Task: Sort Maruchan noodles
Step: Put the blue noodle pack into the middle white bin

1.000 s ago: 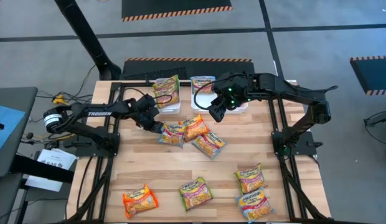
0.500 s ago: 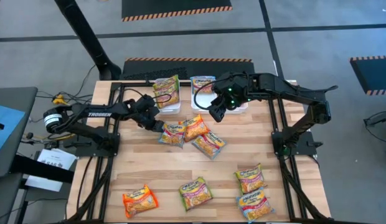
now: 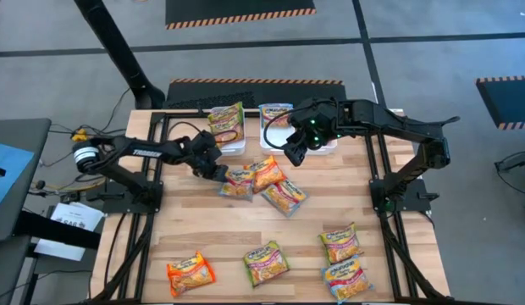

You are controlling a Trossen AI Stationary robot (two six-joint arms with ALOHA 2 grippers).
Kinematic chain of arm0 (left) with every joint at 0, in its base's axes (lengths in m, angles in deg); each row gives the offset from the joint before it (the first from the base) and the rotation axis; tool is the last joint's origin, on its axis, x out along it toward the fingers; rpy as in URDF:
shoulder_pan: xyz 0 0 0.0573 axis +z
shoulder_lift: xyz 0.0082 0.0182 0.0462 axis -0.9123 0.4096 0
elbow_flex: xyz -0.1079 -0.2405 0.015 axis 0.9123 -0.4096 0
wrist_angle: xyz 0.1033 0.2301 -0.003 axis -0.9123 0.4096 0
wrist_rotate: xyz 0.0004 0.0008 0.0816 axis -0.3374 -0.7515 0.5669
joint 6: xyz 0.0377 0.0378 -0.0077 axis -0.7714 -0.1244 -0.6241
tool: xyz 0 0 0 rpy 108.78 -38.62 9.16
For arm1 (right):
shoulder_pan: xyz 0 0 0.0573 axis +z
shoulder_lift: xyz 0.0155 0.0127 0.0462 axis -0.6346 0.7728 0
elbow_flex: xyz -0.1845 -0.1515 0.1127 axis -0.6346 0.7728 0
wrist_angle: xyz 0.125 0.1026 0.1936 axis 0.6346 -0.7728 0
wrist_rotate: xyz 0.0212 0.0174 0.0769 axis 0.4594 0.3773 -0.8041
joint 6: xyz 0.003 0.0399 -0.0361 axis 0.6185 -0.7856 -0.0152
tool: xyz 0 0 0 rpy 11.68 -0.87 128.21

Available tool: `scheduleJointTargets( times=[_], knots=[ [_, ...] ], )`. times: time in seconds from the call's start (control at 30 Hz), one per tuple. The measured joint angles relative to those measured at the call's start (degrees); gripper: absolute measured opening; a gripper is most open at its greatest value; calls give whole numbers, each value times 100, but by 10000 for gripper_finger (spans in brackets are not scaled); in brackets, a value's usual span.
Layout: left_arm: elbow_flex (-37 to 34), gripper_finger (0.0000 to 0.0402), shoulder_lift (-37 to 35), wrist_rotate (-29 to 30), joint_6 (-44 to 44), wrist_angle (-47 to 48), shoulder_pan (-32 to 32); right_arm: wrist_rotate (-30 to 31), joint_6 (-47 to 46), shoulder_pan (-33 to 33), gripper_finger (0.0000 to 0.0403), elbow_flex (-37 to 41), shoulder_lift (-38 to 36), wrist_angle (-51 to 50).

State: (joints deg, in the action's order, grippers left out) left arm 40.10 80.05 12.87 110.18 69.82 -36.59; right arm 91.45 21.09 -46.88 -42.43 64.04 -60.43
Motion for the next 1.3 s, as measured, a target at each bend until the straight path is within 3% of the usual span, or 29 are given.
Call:
scheduleJointTargets(
  times=[0.27,0.47,0.6,0.8,1.0,1.3],
  knots=[
    [2,77,214,138,-90,-15,-4,2,-216,0,189,0,0,8],
    [2,15,214,128,-196,-175,-6,0,-620,0,189,0,0,8],
    [0,2,216,1,-282,-420,-7,-32,-964,41,189,0,0,4],
    [1,0,55,-526,-477,-492,-20,-443,-1248,228,189,1,159,3],
    [12,0,-227,-608,-644,-486,-87,-801,-1321,382,189,9,708,54],
    [17,0,-451,-659,-868,-336,-224,-1572,-593,322,189,9,1416,765]
  ],
)
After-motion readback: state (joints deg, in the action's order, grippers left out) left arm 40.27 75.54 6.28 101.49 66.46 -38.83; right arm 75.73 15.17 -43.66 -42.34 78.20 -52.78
